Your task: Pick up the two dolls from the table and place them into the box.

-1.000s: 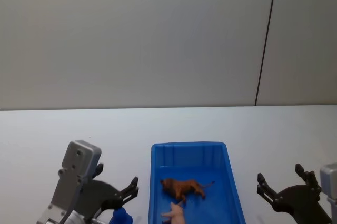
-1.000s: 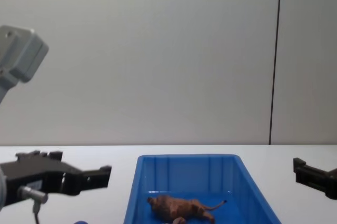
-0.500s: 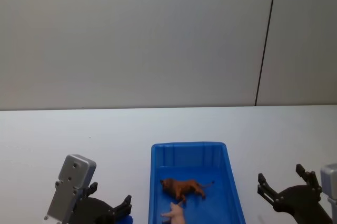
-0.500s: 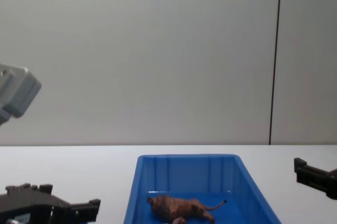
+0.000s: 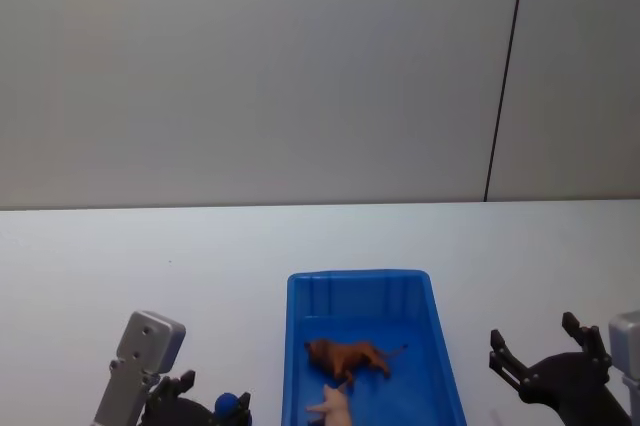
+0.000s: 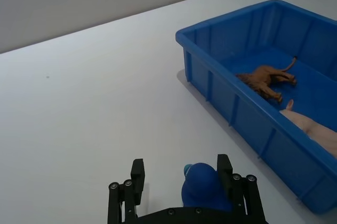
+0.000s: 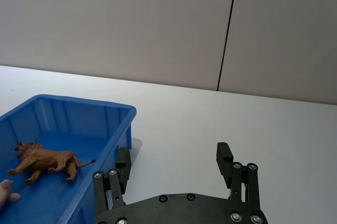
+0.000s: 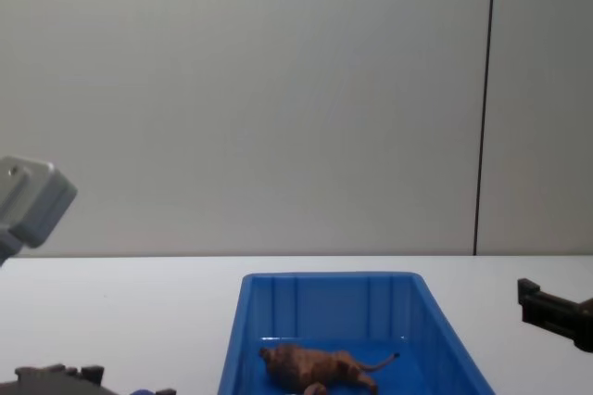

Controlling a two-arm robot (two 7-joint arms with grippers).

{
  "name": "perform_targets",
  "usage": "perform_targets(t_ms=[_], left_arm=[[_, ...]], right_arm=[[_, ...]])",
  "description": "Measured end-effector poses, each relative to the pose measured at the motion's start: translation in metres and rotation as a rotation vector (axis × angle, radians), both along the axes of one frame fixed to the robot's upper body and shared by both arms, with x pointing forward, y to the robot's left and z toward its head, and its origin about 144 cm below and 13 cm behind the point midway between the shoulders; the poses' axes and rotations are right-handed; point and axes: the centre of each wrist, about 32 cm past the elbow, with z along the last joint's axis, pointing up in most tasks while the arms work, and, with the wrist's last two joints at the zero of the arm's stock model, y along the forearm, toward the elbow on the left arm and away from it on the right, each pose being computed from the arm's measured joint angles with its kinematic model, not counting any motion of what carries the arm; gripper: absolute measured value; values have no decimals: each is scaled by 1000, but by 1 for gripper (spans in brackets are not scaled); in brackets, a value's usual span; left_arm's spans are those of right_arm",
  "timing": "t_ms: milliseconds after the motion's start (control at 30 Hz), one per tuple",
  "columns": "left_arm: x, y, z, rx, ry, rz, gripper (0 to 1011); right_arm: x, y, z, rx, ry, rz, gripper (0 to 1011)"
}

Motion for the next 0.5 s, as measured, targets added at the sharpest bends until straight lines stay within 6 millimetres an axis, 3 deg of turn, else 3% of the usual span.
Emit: perform_targets(t_ms=[300,500], left_arm=[[0,0,-7,-9,36,-20,677],[0,0,-9,-13,40,-24,446]], right_arm=[[0,0,0,0,0,0,1001],[0,0,0,0,0,0,1001]])
